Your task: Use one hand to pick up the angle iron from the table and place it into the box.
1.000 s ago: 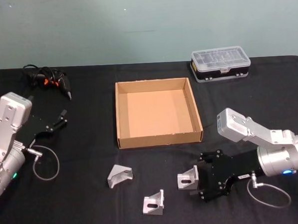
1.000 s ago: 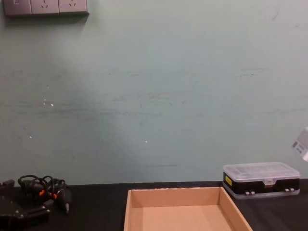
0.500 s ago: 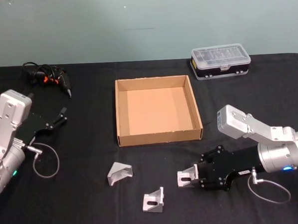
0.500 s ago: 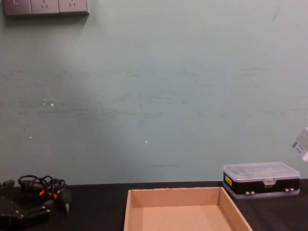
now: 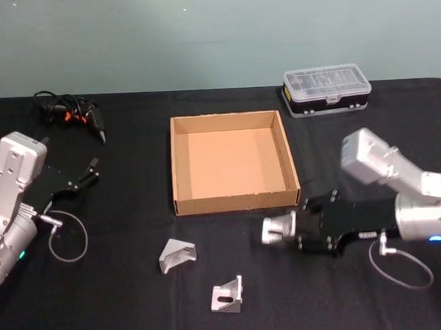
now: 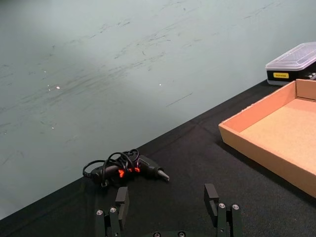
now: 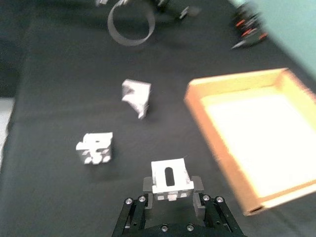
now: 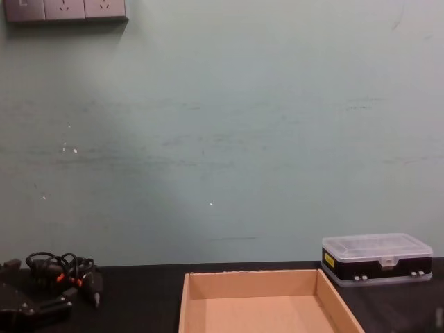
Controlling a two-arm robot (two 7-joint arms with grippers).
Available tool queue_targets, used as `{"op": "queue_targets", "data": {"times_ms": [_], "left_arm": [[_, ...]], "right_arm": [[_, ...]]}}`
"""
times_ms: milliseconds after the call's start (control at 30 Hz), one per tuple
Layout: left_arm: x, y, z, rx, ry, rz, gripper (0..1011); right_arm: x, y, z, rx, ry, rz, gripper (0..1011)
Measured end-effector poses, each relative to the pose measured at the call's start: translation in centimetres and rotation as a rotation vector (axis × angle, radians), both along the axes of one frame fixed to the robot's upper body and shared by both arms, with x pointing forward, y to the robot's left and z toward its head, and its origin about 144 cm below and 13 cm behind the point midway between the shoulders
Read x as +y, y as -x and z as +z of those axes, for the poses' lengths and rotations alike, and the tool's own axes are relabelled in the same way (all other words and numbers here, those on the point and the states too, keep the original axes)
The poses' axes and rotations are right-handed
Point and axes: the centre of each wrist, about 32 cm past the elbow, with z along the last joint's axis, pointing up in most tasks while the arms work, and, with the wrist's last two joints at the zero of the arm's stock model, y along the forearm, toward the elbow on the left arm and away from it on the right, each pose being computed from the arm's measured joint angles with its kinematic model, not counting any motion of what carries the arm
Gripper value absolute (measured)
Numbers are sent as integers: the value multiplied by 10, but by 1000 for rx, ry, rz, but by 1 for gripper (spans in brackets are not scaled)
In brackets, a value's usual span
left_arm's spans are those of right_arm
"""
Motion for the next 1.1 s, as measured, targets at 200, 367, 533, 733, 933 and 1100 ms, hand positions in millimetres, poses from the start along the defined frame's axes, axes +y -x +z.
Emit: {"op": "queue_targets", "data": {"times_ms": [200, 367, 533, 733, 933, 1100], "left_arm": [[0, 0, 0, 0, 0, 0, 1000], [0, 0, 0, 0, 0, 0, 1000], [0, 0, 0, 0, 0, 0, 1000], [0, 0, 0, 0, 0, 0, 1000], [0, 0, 0, 0, 0, 0, 1000], [0, 0, 0, 0, 0, 0, 1000]], "right_arm": [[-8, 8, 19, -87, -69, -104, 453], [-9, 8, 30, -150, -107, -223, 453], [-5, -1, 34, -167, -137, -294, 453], [6, -24, 31, -150, -137, -319, 453], [17, -40, 20, -103, -115, -308, 453], [25, -53, 9, -59, -82, -300, 453]]}}
